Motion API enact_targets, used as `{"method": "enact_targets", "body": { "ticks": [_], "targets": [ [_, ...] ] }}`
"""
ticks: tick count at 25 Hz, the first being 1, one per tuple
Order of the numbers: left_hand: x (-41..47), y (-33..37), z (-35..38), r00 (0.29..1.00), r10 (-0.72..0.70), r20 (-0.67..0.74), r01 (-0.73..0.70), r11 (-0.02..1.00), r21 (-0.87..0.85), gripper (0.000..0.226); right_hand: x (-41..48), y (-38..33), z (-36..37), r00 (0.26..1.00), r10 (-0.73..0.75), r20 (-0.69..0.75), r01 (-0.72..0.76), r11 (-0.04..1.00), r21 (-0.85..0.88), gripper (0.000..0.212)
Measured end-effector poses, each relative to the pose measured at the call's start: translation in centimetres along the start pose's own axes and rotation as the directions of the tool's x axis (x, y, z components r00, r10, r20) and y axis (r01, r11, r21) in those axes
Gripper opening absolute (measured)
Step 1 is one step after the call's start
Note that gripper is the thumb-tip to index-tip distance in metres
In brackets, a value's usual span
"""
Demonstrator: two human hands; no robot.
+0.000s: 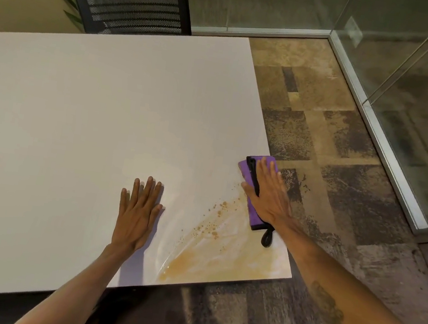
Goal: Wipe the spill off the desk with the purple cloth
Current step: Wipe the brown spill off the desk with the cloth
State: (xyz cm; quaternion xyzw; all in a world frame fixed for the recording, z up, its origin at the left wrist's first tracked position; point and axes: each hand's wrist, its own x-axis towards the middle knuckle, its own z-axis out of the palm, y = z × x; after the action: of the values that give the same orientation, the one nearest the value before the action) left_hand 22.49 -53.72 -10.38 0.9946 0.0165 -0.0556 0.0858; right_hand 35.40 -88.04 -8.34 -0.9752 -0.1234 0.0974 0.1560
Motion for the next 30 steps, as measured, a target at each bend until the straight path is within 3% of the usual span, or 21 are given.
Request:
{"method": "enact_targets", "body": {
  "ticks": [4, 8, 16, 21, 30],
  "targets": [
    [-0.1, -0.7, 0.9, 1.000, 0.025, -0.018, -0.025, 0.999, -0.022, 0.060, 1.1, 1.0, 0.3, 0.999, 0.036, 0.028, -0.035, 0.998, -0.048, 0.088],
    [0.1, -0.9, 1.7, 0.999, 0.011, -0.037, -0.012, 1.000, -0.013, 0.058, 1.4, 1.0, 1.4, 0.996, -0.010, -0.085, -0.001, 0.991, -0.132, 0.072],
    [0.3, -1.2, 2.2, 0.996, 0.016, -0.082, -0.018, 1.000, -0.016, 0.056, 4.1, 1.9, 1.3, 0.992, -0.092, -0.084, 0.085, 0.993, -0.086, 0.067],
    [0.3, -1.2, 2.0, 0.996, 0.010, -0.088, -0.014, 0.999, -0.040, 0.055, 4.3, 2.1, 1.4, 0.990, -0.095, -0.102, 0.100, 0.994, 0.046, 0.065],
    [0.0, -1.7, 2.4, 0.995, 0.036, -0.091, -0.042, 0.997, -0.062, 0.059, -2.8, 1.9, 2.8, 0.992, -0.073, -0.102, 0.083, 0.992, 0.092, 0.066]
  ]
}}
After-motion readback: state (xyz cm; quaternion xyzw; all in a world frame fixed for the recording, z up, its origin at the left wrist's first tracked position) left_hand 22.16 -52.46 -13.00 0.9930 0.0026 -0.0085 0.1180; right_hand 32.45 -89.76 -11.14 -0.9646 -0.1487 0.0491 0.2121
